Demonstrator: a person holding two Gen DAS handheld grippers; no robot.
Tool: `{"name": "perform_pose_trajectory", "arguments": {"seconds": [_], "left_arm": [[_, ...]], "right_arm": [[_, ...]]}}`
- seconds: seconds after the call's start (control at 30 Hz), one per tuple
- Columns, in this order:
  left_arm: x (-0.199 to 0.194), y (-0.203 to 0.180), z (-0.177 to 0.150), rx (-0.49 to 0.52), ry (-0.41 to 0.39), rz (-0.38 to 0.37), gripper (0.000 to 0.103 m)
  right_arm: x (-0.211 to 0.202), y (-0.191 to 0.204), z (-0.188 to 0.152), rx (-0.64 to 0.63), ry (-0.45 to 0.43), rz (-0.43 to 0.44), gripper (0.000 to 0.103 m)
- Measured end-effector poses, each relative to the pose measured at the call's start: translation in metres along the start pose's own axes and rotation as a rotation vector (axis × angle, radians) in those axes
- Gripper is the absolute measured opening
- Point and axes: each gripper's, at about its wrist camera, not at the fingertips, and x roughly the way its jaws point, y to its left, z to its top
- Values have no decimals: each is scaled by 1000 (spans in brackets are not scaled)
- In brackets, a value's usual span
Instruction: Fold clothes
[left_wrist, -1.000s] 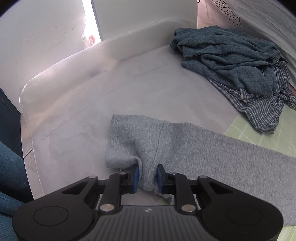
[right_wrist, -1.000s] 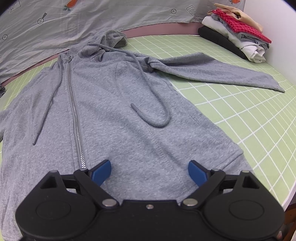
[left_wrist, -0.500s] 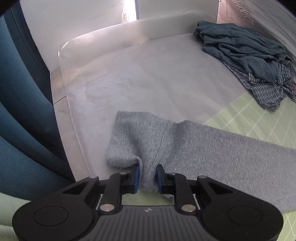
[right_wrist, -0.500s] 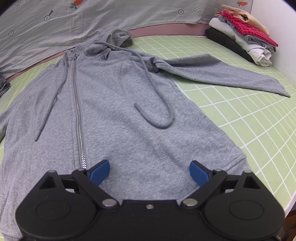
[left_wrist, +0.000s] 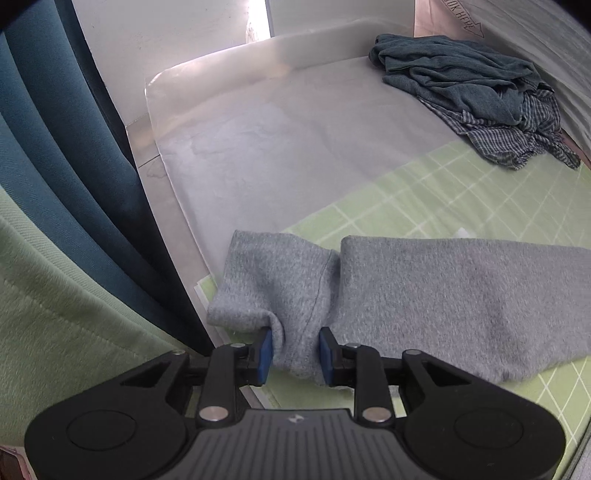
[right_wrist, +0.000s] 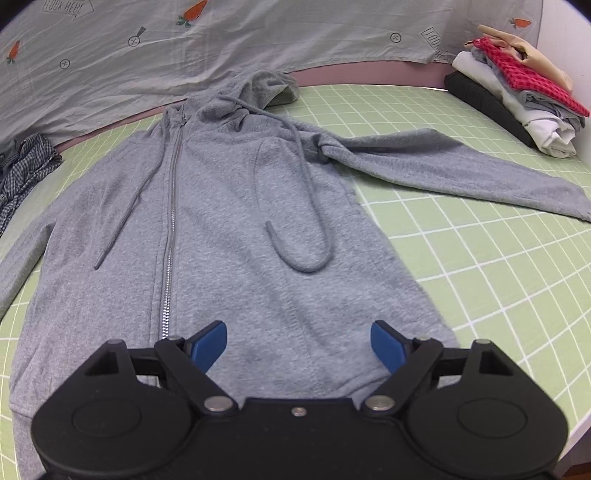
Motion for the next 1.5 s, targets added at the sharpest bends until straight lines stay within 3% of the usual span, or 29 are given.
{"name": "perform_pose_trajectory", "arguments": {"seconds": [0.07, 0.13, 0.33, 0.43, 0.6, 0.63, 0.67, 0.7, 0.77, 0.83, 0.87, 1.1, 1.13, 1.23, 1.3, 1.37, 1.5], "left_arm": [[-13, -8, -7, 9, -24, -19, 48], [-25, -21, -14, 49, -45, -63, 53], [-54, -86, -52, 278, -7, -353, 61], [-63, -120, -75, 375, 35, -472, 62], [-63, -172, -113, 578, 98, -512, 63], [-63, -178, -118, 599, 107, -508, 62], [-62, -180, -122, 606, 112, -508, 60], [-62, -183, -126, 614, 118, -509, 59], [-61, -187, -133, 628, 128, -509, 30], [-63, -188, -138, 640, 136, -504, 18], [-63, -189, -139, 645, 139, -499, 16], [-70, -179, -143, 596, 166, -449, 20], [-71, -181, -141, 594, 161, -446, 25], [-79, -188, -135, 595, 126, -429, 32], [-85, -194, -130, 592, 92, -424, 40], [-89, -202, -127, 595, 69, -420, 51], [-93, -224, -123, 613, 37, -391, 61]], "right_arm": [[-5, -16, 1, 9, -9, -16, 86], [-7, -29, 2, 10, -8, -29, 86], [-2, -58, -4, 40, 29, -43, 85], [2, -67, -6, 53, 48, -17, 78], [3, -71, -9, 43, 70, 31, 64], [3, -71, -9, 32, 72, 28, 55], [3, -72, -8, 16, 75, 17, 40], [3, -74, -8, 4, 75, 18, 35], [1, -81, -8, 10, 77, 59, 21], [0, -86, -9, 32, 84, 89, 17], [-1, -86, -9, 30, 87, 94, 16], [-13, -83, -17, -68, 112, 103, 16], [-12, -83, -15, -71, 116, 101, 19], [-9, -88, -5, -76, 114, 83, 39], [-7, -95, 5, -58, 84, 80, 42], [-6, -103, 16, -29, 51, 78, 54], [7, -119, 39, 34, 15, 78, 58]]}}
